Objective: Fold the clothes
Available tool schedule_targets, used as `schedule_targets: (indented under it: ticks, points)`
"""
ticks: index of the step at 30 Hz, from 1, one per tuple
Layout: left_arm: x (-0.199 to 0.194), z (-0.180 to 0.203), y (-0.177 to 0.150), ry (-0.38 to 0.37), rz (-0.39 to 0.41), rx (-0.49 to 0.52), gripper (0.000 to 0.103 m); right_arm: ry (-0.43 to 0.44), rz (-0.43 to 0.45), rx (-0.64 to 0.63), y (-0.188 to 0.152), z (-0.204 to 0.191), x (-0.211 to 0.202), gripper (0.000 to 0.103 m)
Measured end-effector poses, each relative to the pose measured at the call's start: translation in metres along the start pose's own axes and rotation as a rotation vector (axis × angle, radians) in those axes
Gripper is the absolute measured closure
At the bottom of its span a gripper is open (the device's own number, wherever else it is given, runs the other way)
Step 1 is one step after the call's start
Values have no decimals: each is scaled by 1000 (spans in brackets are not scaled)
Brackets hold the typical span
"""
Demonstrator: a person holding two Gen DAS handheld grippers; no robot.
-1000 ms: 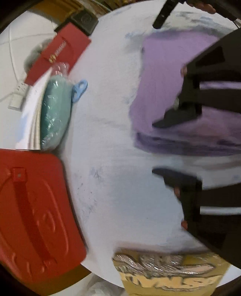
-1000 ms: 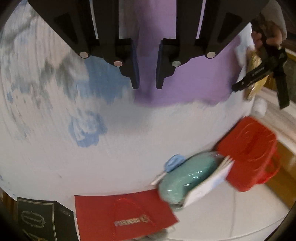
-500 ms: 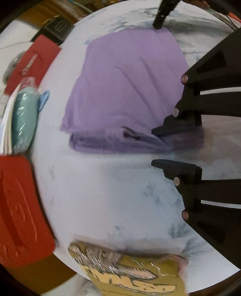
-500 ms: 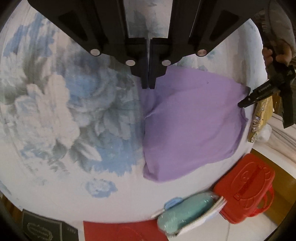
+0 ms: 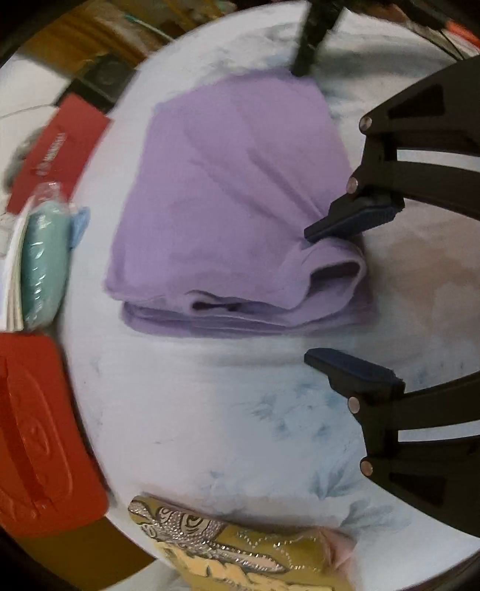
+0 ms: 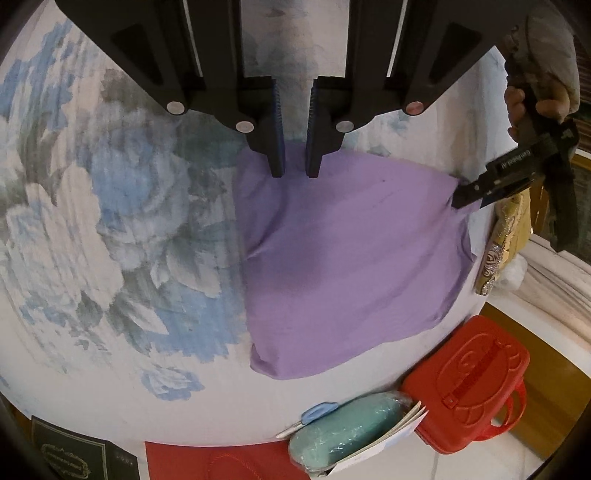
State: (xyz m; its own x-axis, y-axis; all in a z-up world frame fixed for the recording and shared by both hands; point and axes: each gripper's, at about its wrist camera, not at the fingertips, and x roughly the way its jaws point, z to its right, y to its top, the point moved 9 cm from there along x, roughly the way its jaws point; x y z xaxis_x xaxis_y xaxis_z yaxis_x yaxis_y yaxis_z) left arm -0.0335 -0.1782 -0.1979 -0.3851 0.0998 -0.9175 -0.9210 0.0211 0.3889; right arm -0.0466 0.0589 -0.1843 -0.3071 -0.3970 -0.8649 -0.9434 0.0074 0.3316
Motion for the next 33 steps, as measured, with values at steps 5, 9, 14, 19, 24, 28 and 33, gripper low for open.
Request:
schedule_targets:
  ticks: [5,9,14,19,24,28,33]
  points:
    - [-8,-1,23,-42,50,-27,42,1,34,10,4,4,-14,79]
    - [-8,1,47,-62,80,-29,35,8,99,6,23,1,-27,51]
    - [14,-5,67,-59,69,-49,34,5,118,-5,47,-2,-22,51]
    - [25,4,74,-63,43,-39,34,8,101,-17,60,-4,-8,51]
    - [32,12,77,-47,69,22,27,-18,87,-39,68,-2,7,51]
    - [33,15,80,-26,78,48,27,-27,71,-49,73,1,19,51]
    - [27,19,80,-46,68,51,51,-42,60,-83,72,-5,27,66]
